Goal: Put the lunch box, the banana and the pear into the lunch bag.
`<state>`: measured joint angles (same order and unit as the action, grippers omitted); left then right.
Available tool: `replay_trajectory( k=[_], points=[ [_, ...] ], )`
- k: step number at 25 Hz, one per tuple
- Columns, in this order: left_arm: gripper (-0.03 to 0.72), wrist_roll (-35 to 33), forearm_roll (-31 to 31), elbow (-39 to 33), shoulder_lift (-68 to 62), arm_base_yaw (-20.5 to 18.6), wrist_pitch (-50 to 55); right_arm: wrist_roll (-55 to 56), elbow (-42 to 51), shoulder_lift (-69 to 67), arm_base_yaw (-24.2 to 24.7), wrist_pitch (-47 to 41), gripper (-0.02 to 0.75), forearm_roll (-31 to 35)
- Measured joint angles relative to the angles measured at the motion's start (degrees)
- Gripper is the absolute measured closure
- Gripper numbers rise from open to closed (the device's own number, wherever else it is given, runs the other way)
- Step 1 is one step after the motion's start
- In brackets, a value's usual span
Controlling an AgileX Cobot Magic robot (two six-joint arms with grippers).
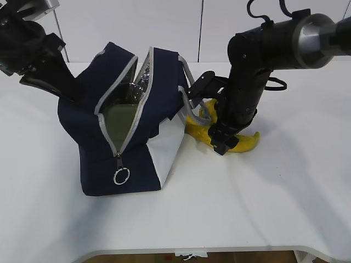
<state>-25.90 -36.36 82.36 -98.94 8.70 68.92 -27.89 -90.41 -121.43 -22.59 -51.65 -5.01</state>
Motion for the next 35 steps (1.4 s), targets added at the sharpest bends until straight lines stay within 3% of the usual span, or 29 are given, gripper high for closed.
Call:
replay_trajectory(
  k=[14,21,24,35],
  points=[
    [0.673,0.00,0.80,0.00,0.00,0.00,0.12,0.11,0.00,-0.24,0.00,0.03,0.183,1.70],
    [0.673,0.00,0.92,0.00,0.00,0.00,0.21,0.11,0.00,-1.37,0.00,-0.39,0.376,2.20],
    [0.673,0.00,0.92,0.00,0.00,0.00,0.21,0.11,-0.14,-1.50,0.00,-1.49,0.423,2.40],
    [0.673,0.00,0.95,0.00,0.00,0.00,0.21,0.93,-8.27,-1.97,0.00,-15.13,0.440,5.43]
  ],
)
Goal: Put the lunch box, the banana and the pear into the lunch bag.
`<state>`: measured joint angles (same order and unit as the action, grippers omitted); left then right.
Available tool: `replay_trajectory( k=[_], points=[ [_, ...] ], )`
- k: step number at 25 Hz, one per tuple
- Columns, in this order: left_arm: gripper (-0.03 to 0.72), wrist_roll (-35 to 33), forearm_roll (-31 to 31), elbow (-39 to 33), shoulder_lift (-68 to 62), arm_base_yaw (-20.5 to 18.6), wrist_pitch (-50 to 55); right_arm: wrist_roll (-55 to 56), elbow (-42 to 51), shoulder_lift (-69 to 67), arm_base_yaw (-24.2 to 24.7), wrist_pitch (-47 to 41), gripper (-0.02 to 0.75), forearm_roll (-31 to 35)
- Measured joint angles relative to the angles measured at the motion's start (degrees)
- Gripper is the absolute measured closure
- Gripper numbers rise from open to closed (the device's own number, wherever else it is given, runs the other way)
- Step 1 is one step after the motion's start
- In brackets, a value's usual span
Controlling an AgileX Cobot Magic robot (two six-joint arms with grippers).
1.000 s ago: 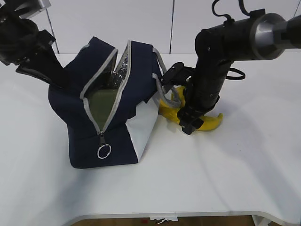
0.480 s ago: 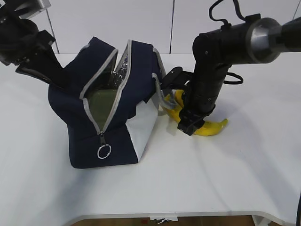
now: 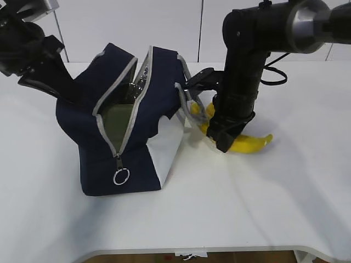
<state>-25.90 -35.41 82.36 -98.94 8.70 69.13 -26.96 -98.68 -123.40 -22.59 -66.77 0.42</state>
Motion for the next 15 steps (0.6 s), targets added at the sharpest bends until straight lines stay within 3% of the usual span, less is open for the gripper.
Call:
replay_trajectory(
  k=[15],
  points=[
    [0.673,0.00,0.33,0.00,0.00,0.00,0.00,6.81,-8.12,0.93,0.00,-3.47,0.440,-1.65]
  ],
)
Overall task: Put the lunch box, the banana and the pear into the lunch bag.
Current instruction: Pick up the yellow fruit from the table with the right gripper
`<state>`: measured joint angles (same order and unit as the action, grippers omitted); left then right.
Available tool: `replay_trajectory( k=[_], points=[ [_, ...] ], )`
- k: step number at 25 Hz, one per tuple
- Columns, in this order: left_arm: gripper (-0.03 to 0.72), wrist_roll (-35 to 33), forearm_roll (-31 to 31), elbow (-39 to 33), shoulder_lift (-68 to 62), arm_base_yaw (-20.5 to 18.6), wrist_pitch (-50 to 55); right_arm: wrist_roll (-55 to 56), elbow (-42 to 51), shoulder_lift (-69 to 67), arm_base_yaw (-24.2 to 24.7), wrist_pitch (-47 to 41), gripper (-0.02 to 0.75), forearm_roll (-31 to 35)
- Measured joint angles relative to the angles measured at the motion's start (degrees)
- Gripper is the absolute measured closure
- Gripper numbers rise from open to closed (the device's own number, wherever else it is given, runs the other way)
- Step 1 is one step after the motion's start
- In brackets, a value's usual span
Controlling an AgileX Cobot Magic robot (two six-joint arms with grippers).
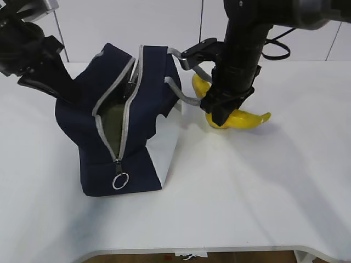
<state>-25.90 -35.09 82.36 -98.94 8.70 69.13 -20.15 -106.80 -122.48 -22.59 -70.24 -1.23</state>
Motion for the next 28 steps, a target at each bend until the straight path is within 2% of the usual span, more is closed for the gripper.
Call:
replay_trajectory(
  k=[17,25,28],
  points=[
    [0.673,0.00,0.24,0.00,0.00,0.00,0.02,6.54,-0.26,13.22,0.00,-1.09,0.440,-12.35],
    [0.673,0.00,0.24,0.00,0.00,0.00,0.13,10.37,-0.35,17.80,0.00,-1.42,0.440,-11.92],
    [0.673,0.00,0.24,0.00,0.00,0.00,0.13,13.80,-0.95,18.54,0.00,-1.64,0.440,-8.85]
  ],
)
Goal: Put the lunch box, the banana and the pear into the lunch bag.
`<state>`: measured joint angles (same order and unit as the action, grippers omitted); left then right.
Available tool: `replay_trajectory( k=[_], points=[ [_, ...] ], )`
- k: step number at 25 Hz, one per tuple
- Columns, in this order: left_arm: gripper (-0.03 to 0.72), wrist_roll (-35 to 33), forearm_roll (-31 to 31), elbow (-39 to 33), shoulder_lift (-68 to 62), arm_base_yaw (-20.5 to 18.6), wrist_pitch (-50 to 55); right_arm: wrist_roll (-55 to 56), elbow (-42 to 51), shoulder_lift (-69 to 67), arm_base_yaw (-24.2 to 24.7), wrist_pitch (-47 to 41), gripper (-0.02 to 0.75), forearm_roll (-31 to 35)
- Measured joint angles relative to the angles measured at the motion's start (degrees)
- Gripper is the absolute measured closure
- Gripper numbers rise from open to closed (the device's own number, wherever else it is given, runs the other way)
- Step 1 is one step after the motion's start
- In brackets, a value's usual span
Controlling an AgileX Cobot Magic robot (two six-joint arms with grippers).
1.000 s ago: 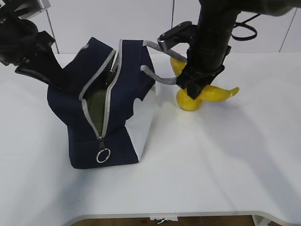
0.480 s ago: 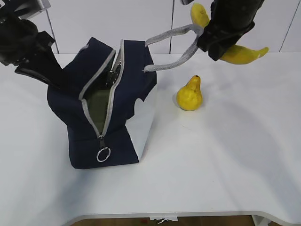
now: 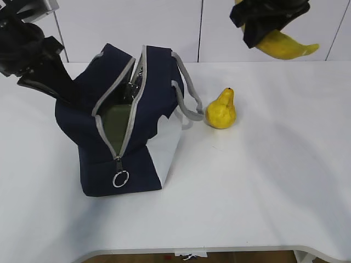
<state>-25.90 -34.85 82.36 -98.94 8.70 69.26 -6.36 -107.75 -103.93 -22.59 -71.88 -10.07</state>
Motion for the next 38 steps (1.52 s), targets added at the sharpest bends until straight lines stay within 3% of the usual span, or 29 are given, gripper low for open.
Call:
replay_trajectory(
  k=[4,6,8,18,22,38],
  points=[
    [0.673,0.00,0.00,0.00,0.00,0.00,0.00,1.99,-0.67,0.10,0.00,0.00,0.440,14.05],
    [0.673,0.00,-0.63,0.00,0.00,0.00,0.00,1.97,-0.67,0.10,0.00,-0.08,0.440,25.35],
    [0.673,0.00,-1.66,0.00,0.00,0.00,0.00,1.97,-0.67,0.10,0.00,-0.08,0.440,32.08],
    [0.673,0.10,-8.54,0.00,0.00,0.00,0.00,-0.43,-0.71,-5.21,0.00,5.40,0.440,56.56],
    [0.673,0.10,-10.01,0.00,0.00,0.00,0.00,-2.49,-0.71,-9.37,0.00,6.35,0.440,59.76],
    [0.673,0.10,-13.06,0.00,-0.09,0.00,0.00,-4.01,-0.71,-19.56,0.00,12.24,0.440,59.36]
  ],
)
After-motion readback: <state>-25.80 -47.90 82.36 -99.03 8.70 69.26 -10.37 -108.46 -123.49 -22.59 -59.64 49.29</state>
